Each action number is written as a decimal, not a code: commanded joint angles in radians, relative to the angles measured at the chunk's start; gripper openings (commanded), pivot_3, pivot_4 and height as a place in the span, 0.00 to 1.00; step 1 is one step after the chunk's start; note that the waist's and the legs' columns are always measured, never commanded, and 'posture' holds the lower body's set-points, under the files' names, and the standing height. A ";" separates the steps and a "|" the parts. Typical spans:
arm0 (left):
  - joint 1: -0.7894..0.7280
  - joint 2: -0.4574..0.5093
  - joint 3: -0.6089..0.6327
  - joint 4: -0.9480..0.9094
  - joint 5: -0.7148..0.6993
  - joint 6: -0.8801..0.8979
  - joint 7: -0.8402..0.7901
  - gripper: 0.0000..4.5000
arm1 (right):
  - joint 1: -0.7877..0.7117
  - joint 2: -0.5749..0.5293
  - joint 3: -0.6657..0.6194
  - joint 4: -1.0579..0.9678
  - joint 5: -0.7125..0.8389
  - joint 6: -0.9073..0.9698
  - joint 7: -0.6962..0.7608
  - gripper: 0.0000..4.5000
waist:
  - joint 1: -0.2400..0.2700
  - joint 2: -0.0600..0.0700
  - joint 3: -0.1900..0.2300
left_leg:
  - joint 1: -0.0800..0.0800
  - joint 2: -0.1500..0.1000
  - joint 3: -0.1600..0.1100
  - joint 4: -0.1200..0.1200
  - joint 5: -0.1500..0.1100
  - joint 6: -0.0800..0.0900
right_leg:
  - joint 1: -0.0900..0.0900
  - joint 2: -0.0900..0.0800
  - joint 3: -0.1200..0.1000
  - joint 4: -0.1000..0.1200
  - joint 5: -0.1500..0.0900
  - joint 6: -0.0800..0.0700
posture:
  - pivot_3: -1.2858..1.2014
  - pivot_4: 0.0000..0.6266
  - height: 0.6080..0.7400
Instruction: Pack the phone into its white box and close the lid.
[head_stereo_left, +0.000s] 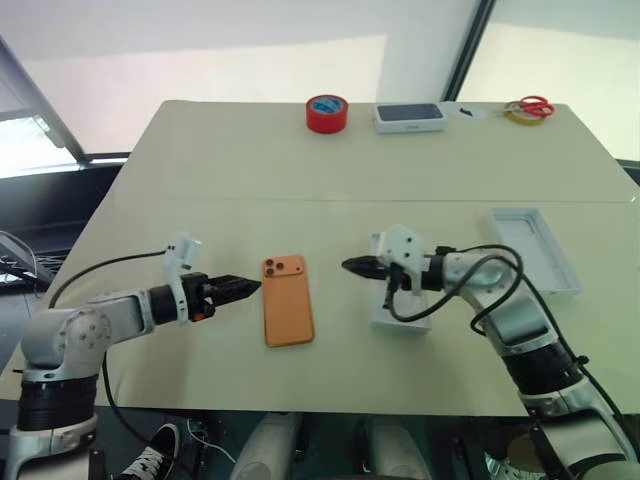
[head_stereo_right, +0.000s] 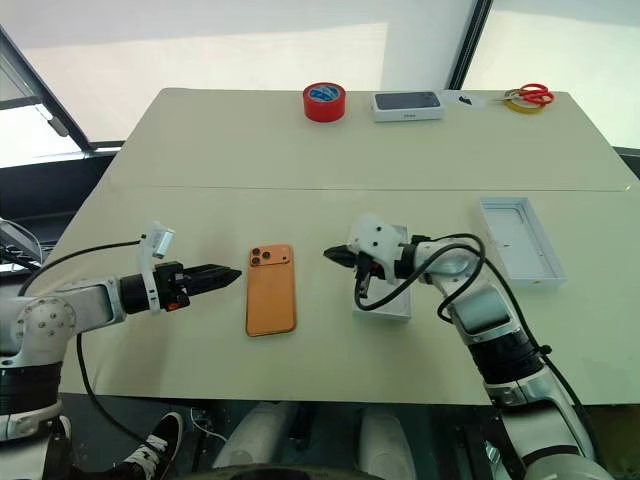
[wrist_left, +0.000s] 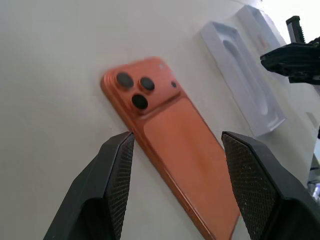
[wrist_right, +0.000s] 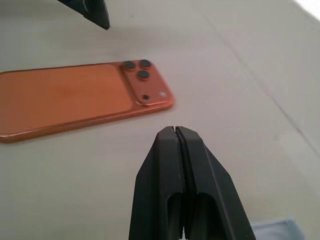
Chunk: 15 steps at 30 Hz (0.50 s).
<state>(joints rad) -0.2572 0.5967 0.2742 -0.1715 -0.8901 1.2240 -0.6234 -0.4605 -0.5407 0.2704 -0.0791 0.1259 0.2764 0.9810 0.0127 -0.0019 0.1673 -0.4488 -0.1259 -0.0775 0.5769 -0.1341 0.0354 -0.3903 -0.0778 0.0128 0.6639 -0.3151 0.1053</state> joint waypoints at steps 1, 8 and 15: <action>-0.011 -0.045 0.072 -0.025 -0.073 0.092 0.093 0.65 | -0.044 0.018 0.071 -0.044 -0.046 0.009 0.011 0.01 | -0.001 0.000 0.000 | 0.000 0.000 0.000 0.000 0.000 0.000 | 0.000 0.000 0.000 0.000 0.000 0.000 | 0.52 0.24 1.00; -0.001 -0.053 0.014 -0.094 -0.059 0.198 0.190 0.65 | -0.094 0.040 0.212 0.013 -0.164 -0.011 0.032 0.01 | -0.002 0.000 0.000 | 0.000 0.000 0.000 -0.001 0.000 0.000 | -0.001 0.000 0.000 0.000 0.002 0.003 | 0.52 0.24 1.00; -0.013 -0.137 -0.004 -0.089 -0.063 0.277 0.273 0.65 | -0.120 0.068 0.246 0.135 -0.223 -0.072 0.035 0.01 | 0.001 -0.001 -0.002 | 0.004 -0.001 0.000 -0.001 0.000 0.000 | 0.003 0.000 0.000 0.000 0.002 0.003 | 0.52 0.24 1.00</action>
<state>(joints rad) -0.2817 0.4737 0.2942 -0.2567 -0.9590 1.4653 -0.3707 -0.5627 -0.4844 0.5074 0.0361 -0.0757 0.2151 1.0201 0.0132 -0.0027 0.1650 -0.4447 -0.1266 -0.0773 0.5760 -0.1340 0.0349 -0.3872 -0.0780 0.0130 0.6640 -0.3135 0.1080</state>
